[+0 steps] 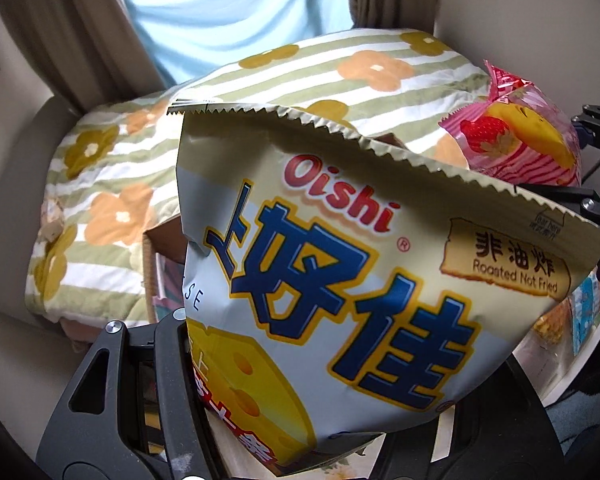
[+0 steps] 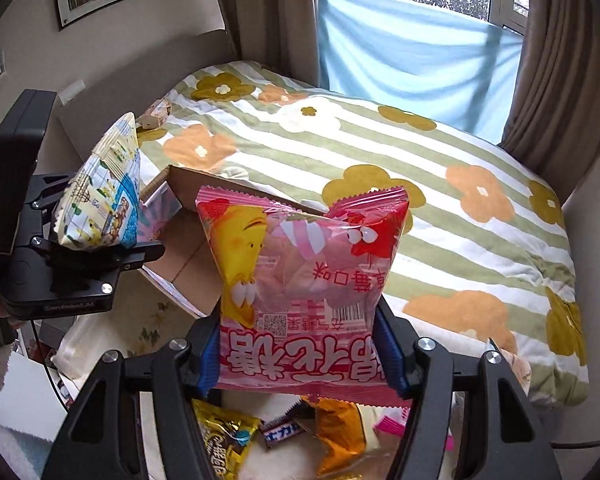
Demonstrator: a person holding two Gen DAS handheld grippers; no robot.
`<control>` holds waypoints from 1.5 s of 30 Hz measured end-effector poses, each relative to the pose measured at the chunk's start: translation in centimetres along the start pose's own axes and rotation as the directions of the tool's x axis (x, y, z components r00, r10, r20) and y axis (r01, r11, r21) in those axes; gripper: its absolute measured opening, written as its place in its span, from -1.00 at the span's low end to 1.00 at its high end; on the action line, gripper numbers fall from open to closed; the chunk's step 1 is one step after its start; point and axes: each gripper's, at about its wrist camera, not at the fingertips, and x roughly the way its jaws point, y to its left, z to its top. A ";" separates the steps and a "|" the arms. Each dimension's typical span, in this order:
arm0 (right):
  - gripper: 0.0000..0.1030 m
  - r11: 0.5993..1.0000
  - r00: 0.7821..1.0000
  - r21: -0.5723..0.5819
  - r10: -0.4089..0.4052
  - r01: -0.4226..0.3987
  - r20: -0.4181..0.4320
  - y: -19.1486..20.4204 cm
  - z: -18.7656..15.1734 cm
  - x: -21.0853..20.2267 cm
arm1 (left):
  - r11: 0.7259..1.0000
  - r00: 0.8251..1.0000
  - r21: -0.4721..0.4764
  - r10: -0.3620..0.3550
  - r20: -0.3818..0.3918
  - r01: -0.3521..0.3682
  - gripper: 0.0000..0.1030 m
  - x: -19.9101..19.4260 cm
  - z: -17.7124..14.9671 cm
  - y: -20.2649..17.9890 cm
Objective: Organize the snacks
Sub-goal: 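Carry both bags into the cardboard box and open both tools to release them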
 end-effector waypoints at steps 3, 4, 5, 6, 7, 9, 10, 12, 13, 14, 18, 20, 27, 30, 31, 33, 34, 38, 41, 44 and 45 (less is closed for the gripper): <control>0.16 0.999 1.000 0.031 0.013 -0.013 -0.021 1.0 1.9 2.3 | 0.999 0.999 -0.034 0.021 -0.038 -0.022 0.07 1.9 1.0 2.3; 0.16 0.999 1.000 0.041 0.012 -0.011 -0.025 1.2 2.3 3.0 | 0.999 0.998 -0.044 0.024 -0.055 -0.027 0.07 2.7 1.3 3.0; 0.16 0.999 0.999 0.049 0.013 -0.012 -0.031 1.3 2.7 3.6 | 0.998 0.997 -0.052 0.023 -0.079 -0.027 0.07 3.7 1.5 3.4; 0.16 0.998 0.999 0.059 0.017 -0.014 -0.038 1.6 3.2 4.4 | 0.998 0.994 -0.062 0.018 -0.104 -0.025 0.07 4.7 1.7 4.1; 0.16 0.997 0.999 0.070 0.023 -0.020 -0.043 1.6 3.3 4.9 | 0.997 0.992 -0.076 0.006 -0.123 -0.016 0.07 5.7 1.8 4.6; 0.16 0.995 0.998 0.092 0.033 -0.028 -0.056 1.7 3.8 6.0 | 0.994 0.989 -0.104 -0.050 -0.142 0.035 0.13 7.3 1.8 5.4; 0.16 0.993 0.997 0.109 0.040 -0.033 -0.063 1.5 4.0 6.5 | 0.992 0.988 -0.113 -0.069 -0.141 0.053 0.14 7.9 1.7 5.7; 0.16 0.989 0.996 0.141 0.047 -0.036 -0.075 1.2 4.3 7.2 | 0.991 0.985 -0.118 -0.076 -0.157 0.057 0.40 8.9 1.5 5.9; 0.16 0.987 0.996 0.156 0.048 -0.035 -0.080 1.1 4.4 7.5 | 0.991 0.983 -0.117 -0.076 -0.164 0.057 0.55 9.3 1.5 6.0; 0.16 0.985 0.995 0.167 0.048 -0.033 -0.083 1.0 4.5 7.7 | 0.992 0.983 -0.115 -0.078 -0.165 0.059 0.83 9.5 1.4 6.1; 0.17 0.979 0.993 0.202 0.056 -0.034 -0.103 0.6 4.5 8.4 | 0.991 0.983 -0.111 -0.087 -0.159 0.070 0.93 9.9 0.9 6.3; 0.17 0.978 0.991 0.205 0.056 -0.031 -0.122 0.8 4.5 8.8 | 0.993 0.985 -0.105 -0.073 -0.154 0.057 0.93 9.5 0.5 6.4; 0.20 0.979 0.984 0.202 0.059 -0.024 -0.170 1.8 4.6 11.1 | 0.990 0.988 -0.132 -0.075 -0.133 0.057 0.93 8.0 -1.3 7.2; 0.55 0.979 0.989 0.204 0.033 -0.003 -0.143 2.0 4.7 11.6 | 0.991 0.990 -0.126 -0.067 -0.124 0.051 0.93 7.5 -1.8 7.2; 0.75 0.977 0.991 0.212 0.041 -0.012 -0.131 1.9 4.7 11.6 | 0.990 0.990 -0.128 -0.068 -0.121 0.053 0.93 7.3 -2.0 7.3; 0.99 0.974 0.990 0.225 0.056 -0.025 -0.131 1.8 4.7 12.0 | 0.990 0.992 -0.134 -0.067 -0.111 0.052 0.93 6.8 -2.2 7.4; 0.99 0.972 0.990 0.233 0.054 -0.022 -0.132 1.7 4.6 12.0 | 0.990 0.992 -0.134 -0.063 -0.106 0.049 0.93 6.6 -2.4 7.4; 0.99 0.960 0.993 0.279 0.052 -0.020 -0.109 1.1 4.0 10.7 | 0.990 0.994 -0.132 -0.060 -0.091 0.047 0.93 5.7 -2.9 7.2; 0.99 0.958 0.994 0.286 0.032 -0.001 -0.104 0.7 3.5 9.3 | 0.990 0.994 -0.131 -0.066 -0.082 0.055 0.93 4.9 -3.0 6.8; 0.99 0.960 0.996 0.280 0.011 0.013 -0.084 0.6 3.0 7.2 | 0.990 0.995 -0.130 -0.072 -0.064 0.063 0.93 3.6 -3.2 6.1; 0.99 0.960 0.997 0.279 0.009 0.013 -0.077 0.5 2.8 6.4 | 0.989 0.995 -0.129 -0.075 -0.060 0.067 0.93 3.1 -3.2 5.8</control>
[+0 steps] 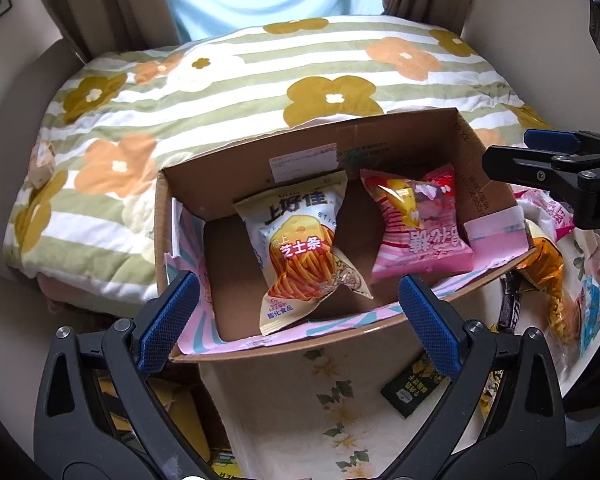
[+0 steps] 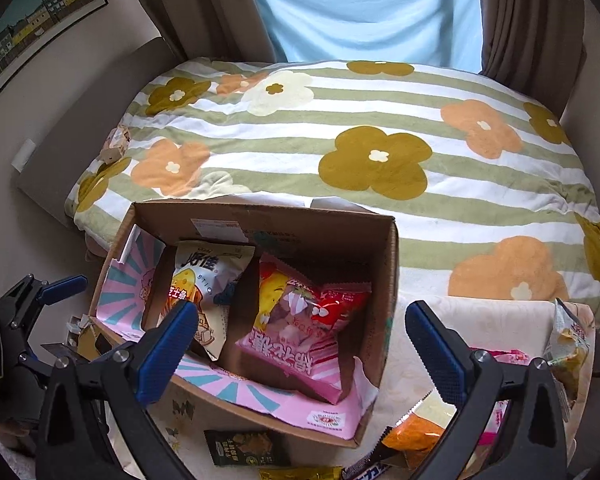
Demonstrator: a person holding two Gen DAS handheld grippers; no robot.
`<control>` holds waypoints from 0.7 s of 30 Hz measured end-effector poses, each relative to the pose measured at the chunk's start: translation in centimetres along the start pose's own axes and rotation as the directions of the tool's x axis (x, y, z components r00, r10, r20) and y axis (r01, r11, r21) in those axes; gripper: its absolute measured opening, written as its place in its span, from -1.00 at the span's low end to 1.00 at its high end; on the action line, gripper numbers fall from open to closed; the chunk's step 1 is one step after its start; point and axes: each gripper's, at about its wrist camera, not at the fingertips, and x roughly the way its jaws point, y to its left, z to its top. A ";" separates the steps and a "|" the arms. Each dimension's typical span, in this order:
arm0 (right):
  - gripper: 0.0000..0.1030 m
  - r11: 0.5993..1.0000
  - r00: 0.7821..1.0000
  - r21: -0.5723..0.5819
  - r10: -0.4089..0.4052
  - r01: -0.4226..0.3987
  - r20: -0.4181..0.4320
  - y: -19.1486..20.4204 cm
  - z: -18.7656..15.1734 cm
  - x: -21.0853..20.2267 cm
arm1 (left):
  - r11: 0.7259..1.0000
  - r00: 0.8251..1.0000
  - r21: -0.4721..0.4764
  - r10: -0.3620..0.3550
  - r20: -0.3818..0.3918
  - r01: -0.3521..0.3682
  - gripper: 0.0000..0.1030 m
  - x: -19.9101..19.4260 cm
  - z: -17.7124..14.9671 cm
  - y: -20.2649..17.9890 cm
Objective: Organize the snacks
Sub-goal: 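Carry both bags into the cardboard box and open both tools to release them, then grasp the yellow chocolate-stick bag with the left tool while the right tool grasps the blue biscuit bag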
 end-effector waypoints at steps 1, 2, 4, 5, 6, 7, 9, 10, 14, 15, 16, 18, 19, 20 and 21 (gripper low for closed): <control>0.99 1.000 1.000 0.000 0.001 -0.001 0.010 -0.1 -0.3 -0.9 | 1.000 1.000 0.003 -0.004 0.006 0.004 0.93 -0.6 -0.2 -0.4; 0.99 1.000 1.000 0.001 0.003 -0.003 0.023 -0.4 -0.7 -1.8 | 1.000 1.000 0.006 -0.004 0.014 0.004 0.93 -1.1 -0.4 -0.9; 0.99 1.000 0.999 0.001 0.001 -0.001 0.046 -1.0 -1.5 -3.7 | 1.000 1.000 0.006 -0.005 0.027 0.005 0.93 -2.4 -0.9 -2.0; 0.99 1.000 0.999 -0.004 0.002 -0.001 0.052 -1.3 -1.9 -4.6 | 1.000 0.999 0.004 -0.009 0.032 0.008 0.93 -2.9 -1.2 -2.5; 0.99 1.000 0.999 -0.014 0.001 0.000 0.053 -1.6 -2.3 -5.5 | 1.000 0.999 0.000 -0.010 0.034 0.010 0.93 -3.5 -1.5 -3.1; 0.99 1.000 0.998 -0.025 -0.004 0.005 0.058 -1.9 -2.9 -6.3 | 1.000 0.999 -0.006 -0.012 0.034 0.012 0.93 -3.9 -1.7 -3.7; 1.00 0.998 0.997 -0.054 -0.026 0.030 0.067 -2.5 -4.0 -8.1 | 1.000 0.999 -0.014 -0.009 0.041 0.009 0.93 -4.8 -2.6 -5.1; 1.00 0.996 0.997 -0.073 -0.037 0.042 0.067 -2.9 -4.7 -8.9 | 1.000 0.999 -0.019 -0.002 0.043 0.003 0.93 -5.1 -3.0 -5.8; 1.00 0.991 0.991 -0.108 -0.070 0.082 0.118 -4.4 -7.9 -12.0 | 0.999 0.999 -0.047 0.007 0.042 -0.005 0.93 -6.3 -5.2 -9.1; 1.00 0.990 0.990 -0.111 -0.074 0.087 0.119 -4.8 -8.6 -12.5 | 0.998 0.999 -0.055 0.001 0.038 0.001 0.93 -6.5 -5.7 -9.9; 1.00 0.989 0.990 -0.115 -0.079 0.092 0.116 -5.3 -9.5 -13.0 | 0.998 0.999 -0.066 -0.005 0.034 0.007 0.93 -6.6 -6.3 -10.7; 1.00 0.987 0.989 -0.121 -0.089 0.103 0.116 -6.2 -10.9 -13.7 | 0.996 1.000 -0.090 -0.015 0.016 0.016 0.93 -6.6 -7.4 -12.3; 1.00 0.987 0.989 -0.125 -0.091 0.106 0.115 -6.6 -11.7 -14.0 | 0.995 1.000 -0.102 -0.016 0.008 0.017 0.93 -6.4 -7.9 -13.1; 1.00 0.987 0.989 -0.123 -0.094 0.108 0.114 -7.2 -12.5 -14.2 | 0.994 1.000 -0.112 -0.012 -0.001 0.012 0.93 -6.3 -8.4 -13.9; 1.00 0.988 0.989 -0.116 -0.092 0.105 0.112 -7.7 -13.3 -14.5 | 0.993 1.000 -0.121 -0.006 -0.010 0.005 0.93 -6.0 -8.9 -14.6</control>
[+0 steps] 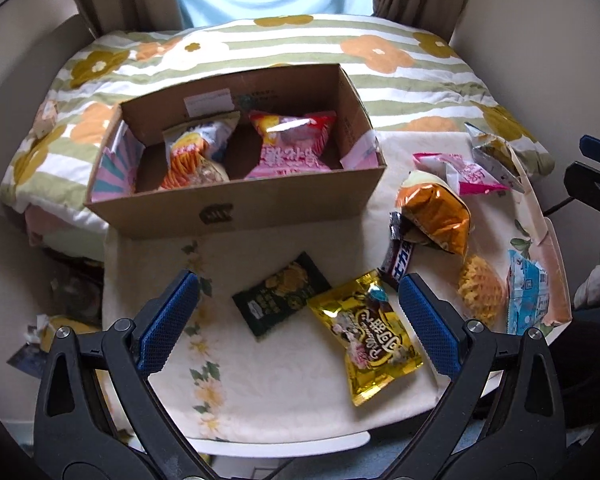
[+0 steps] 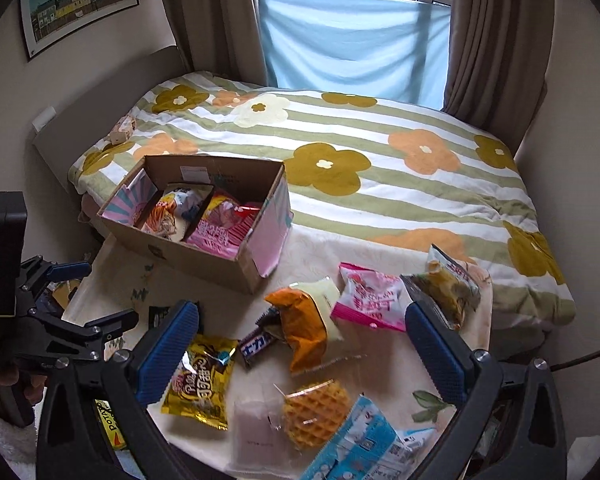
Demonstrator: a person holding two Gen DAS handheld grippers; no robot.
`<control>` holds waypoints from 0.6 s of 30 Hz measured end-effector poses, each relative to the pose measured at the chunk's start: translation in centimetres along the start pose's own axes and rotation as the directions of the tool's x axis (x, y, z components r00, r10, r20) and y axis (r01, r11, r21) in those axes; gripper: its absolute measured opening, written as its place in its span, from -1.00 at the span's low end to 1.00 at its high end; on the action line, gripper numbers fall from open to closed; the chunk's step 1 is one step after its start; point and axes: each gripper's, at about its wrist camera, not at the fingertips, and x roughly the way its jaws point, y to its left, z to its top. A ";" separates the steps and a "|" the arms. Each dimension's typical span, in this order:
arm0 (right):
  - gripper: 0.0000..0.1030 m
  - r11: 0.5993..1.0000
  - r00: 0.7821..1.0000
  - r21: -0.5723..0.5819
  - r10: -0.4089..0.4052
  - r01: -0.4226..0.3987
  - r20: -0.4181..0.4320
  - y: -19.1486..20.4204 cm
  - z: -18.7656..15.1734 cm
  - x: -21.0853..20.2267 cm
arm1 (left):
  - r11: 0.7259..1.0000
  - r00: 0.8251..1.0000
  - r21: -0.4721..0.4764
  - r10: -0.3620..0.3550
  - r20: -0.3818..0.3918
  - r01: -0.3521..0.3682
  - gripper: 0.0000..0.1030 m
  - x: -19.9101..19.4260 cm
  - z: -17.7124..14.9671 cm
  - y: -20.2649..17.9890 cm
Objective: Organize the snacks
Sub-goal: 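Grasp the yellow chocolate-stick bag with the left tool while the right tool grasps the blue biscuit bag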
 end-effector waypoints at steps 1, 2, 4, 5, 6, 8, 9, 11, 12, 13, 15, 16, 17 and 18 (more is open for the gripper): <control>1.00 1.000 1.000 0.007 0.007 -0.007 -0.002 -0.5 -0.7 -0.3 | 1.000 1.000 -0.009 0.001 -0.008 -0.001 0.93 0.3 -0.5 -0.6; 1.00 1.000 1.000 0.017 0.011 -0.011 -0.006 -1.0 -1.5 -0.5 | 1.000 1.000 -0.020 0.000 -0.018 0.000 0.93 0.6 -1.0 -1.3; 1.00 1.000 1.000 0.030 0.010 -0.009 -0.017 -2.0 -3.0 -0.6 | 0.999 0.999 -0.044 -0.001 -0.038 -0.001 0.93 1.5 -2.0 -2.5; 1.00 0.999 1.000 0.035 0.015 -0.014 -0.018 -2.4 -3.8 -0.7 | 0.999 0.999 -0.052 0.000 -0.046 -0.003 0.93 2.0 -2.5 -3.1; 1.00 0.999 1.000 0.038 0.020 -0.019 -0.022 -2.9 -4.6 -0.7 | 0.998 0.999 -0.059 0.006 -0.053 -0.009 0.93 2.5 -3.0 -3.7; 1.00 0.999 0.999 0.036 0.024 -0.022 -0.031 -4.0 -6.3 -0.7 | 0.997 0.997 -0.070 0.014 -0.072 -0.019 0.93 3.6 -3.6 -4.6; 1.00 0.999 0.999 0.035 0.023 -0.022 -0.034 -4.6 -7.1 -0.6 | 0.997 0.996 -0.075 0.017 -0.082 -0.023 0.93 4.2 -3.9 -5.1; 1.00 0.999 0.999 0.042 0.030 -0.028 -0.042 -5.7 -8.6 -0.4 | 0.996 0.995 -0.087 0.018 -0.097 -0.027 0.93 5.4 -4.3 -5.8; 1.00 0.998 0.998 0.047 0.037 -0.035 -0.045 -6.2 -9.3 -0.3 | 0.995 0.995 -0.090 0.023 -0.101 -0.032 0.93 6.0 -4.6 -6.2; 1.00 0.998 0.998 0.049 0.048 -0.045 -0.049 -6.7 -10.0 -0.1 | 0.995 0.994 -0.092 0.031 -0.106 -0.041 0.93 6.6 -4.8 -6.6; 1.00 0.997 0.997 0.036 0.063 -0.061 -0.049 -7.3 -11.3 0.1 | 0.994 0.992 -0.094 0.049 -0.118 -0.060 0.93 7.8 -5.2 -7.1; 1.00 0.997 0.996 0.020 0.077 -0.077 -0.047 -7.5 -12.0 0.3 | 0.993 0.991 -0.097 0.055 -0.125 -0.067 0.93 8.4 -5.3 -7.3; 1.00 0.996 0.995 0.003 0.087 -0.087 -0.049 -7.7 -12.6 0.4 | 0.992 0.990 -0.102 0.059 -0.129 -0.072 0.93 8.9 -5.4 -7.3; 1.00 0.995 0.994 -0.017 0.097 -0.098 -0.051 -7.9 -13.1 0.6 | 0.991 0.989 -0.108 0.066 -0.134 -0.081 0.93 9.4 -5.5 -7.4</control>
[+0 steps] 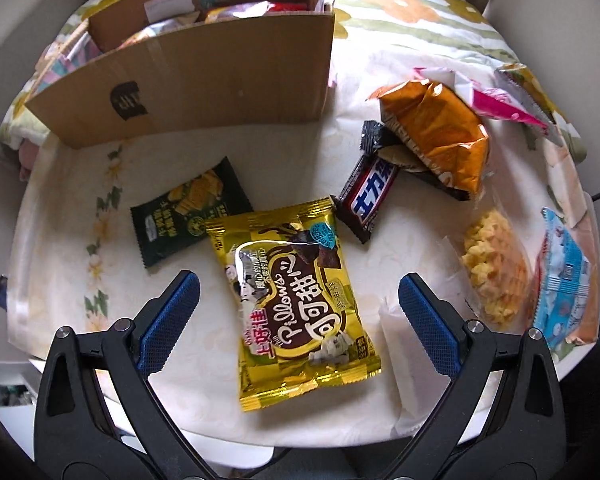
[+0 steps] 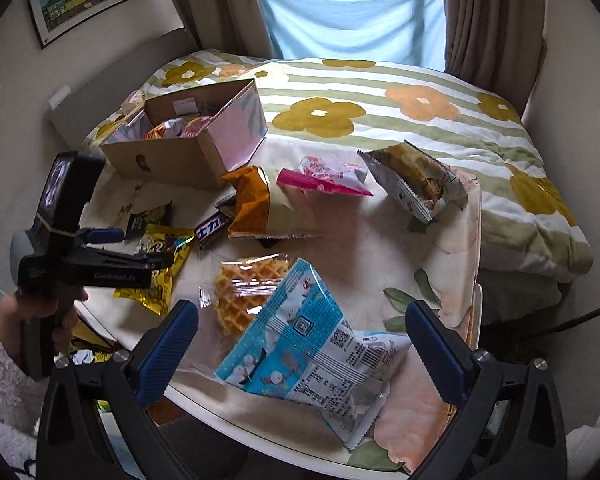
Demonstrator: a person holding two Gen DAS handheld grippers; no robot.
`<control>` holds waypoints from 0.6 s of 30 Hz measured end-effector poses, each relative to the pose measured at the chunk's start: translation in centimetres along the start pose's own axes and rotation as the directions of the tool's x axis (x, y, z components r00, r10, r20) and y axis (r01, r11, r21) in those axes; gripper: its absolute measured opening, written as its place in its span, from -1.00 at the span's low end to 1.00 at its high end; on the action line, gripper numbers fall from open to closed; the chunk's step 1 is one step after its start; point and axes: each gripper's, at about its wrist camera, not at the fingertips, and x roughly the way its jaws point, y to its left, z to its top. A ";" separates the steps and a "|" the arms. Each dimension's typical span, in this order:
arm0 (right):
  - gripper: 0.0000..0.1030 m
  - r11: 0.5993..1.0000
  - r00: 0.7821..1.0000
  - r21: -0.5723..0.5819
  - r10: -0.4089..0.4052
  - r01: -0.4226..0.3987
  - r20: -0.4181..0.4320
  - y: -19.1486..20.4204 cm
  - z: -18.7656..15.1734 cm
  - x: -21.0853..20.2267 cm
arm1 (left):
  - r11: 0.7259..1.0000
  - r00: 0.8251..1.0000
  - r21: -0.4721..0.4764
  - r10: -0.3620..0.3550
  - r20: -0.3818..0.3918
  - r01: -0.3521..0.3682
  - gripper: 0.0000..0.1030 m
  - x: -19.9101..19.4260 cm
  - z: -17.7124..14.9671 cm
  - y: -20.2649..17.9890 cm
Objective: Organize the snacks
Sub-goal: 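Grasp the yellow chocolate-stick bag with the left tool while the right tool grasps the blue biscuit bag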
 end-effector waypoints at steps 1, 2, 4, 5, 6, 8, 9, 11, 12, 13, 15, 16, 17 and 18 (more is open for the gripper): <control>1.00 1.000 1.000 -0.024 0.011 -0.011 -0.002 -0.3 -0.6 0.3 | 1.000 1.000 -0.008 0.008 -0.003 -0.008 0.93 0.4 0.0 0.0; 1.00 0.999 1.000 -0.043 0.021 -0.021 -0.009 -0.5 -1.0 0.6 | 1.000 1.000 -0.018 0.015 -0.007 -0.015 0.93 0.8 0.0 0.0; 1.00 0.996 0.999 -0.080 0.039 -0.041 -0.022 -0.9 -1.9 1.2 | 0.999 1.000 -0.038 0.024 -0.015 -0.025 0.93 1.5 0.0 0.2; 1.00 0.994 0.998 -0.100 0.051 -0.053 -0.029 -1.2 -2.3 1.6 | 0.999 1.000 -0.047 0.025 -0.018 -0.026 0.93 1.8 0.1 0.3; 1.00 0.991 0.997 -0.114 0.062 -0.065 -0.035 -1.4 -2.7 1.9 | 0.998 0.999 -0.054 0.024 -0.021 -0.025 0.93 2.0 0.2 0.3; 1.00 0.984 0.996 -0.156 0.080 -0.087 -0.050 -1.7 -3.5 2.5 | 0.998 0.999 -0.056 0.029 -0.027 -0.030 0.93 2.4 0.2 0.3; 1.00 0.979 0.995 -0.181 0.086 -0.095 -0.059 -1.7 -3.8 2.8 | 0.998 0.999 -0.054 0.032 -0.031 -0.034 0.93 2.7 0.2 0.2; 1.00 0.964 0.994 -0.248 0.080 -0.096 -0.075 -1.5 -4.5 3.3 | 0.998 0.999 -0.047 0.031 -0.040 -0.032 0.93 3.1 0.2 0.0; 1.00 0.955 0.994 -0.282 0.070 -0.090 -0.079 -1.4 -4.8 3.6 | 0.999 0.998 -0.042 0.033 -0.044 -0.035 0.93 3.3 0.1 -0.1; 1.00 0.945 0.995 -0.318 0.057 -0.080 -0.080 -1.2 -5.0 3.8 | 0.998 0.998 -0.040 0.038 -0.043 -0.039 0.92 3.5 0.2 -0.1; 1.00 0.921 0.996 -0.383 0.040 -0.068 -0.079 -0.9 -5.3 4.4 | 0.998 0.998 -0.047 0.039 -0.043 -0.041 0.92 3.8 0.3 0.0; 1.00 0.911 0.997 -0.407 0.031 -0.059 -0.076 -0.7 -5.4 4.6 | 0.998 0.998 -0.053 0.039 -0.046 -0.041 0.92 3.9 0.4 0.0; 1.00 0.899 0.997 -0.435 0.021 -0.051 -0.073 -0.6 -5.4 4.9 | 0.998 0.998 -0.056 0.039 -0.048 -0.042 0.90 4.1 0.4 0.1; 1.00 0.886 0.997 -0.462 0.015 -0.046 -0.071 -0.4 -5.4 5.2 | 0.997 0.998 -0.058 0.038 -0.051 -0.041 0.82 4.3 0.4 0.1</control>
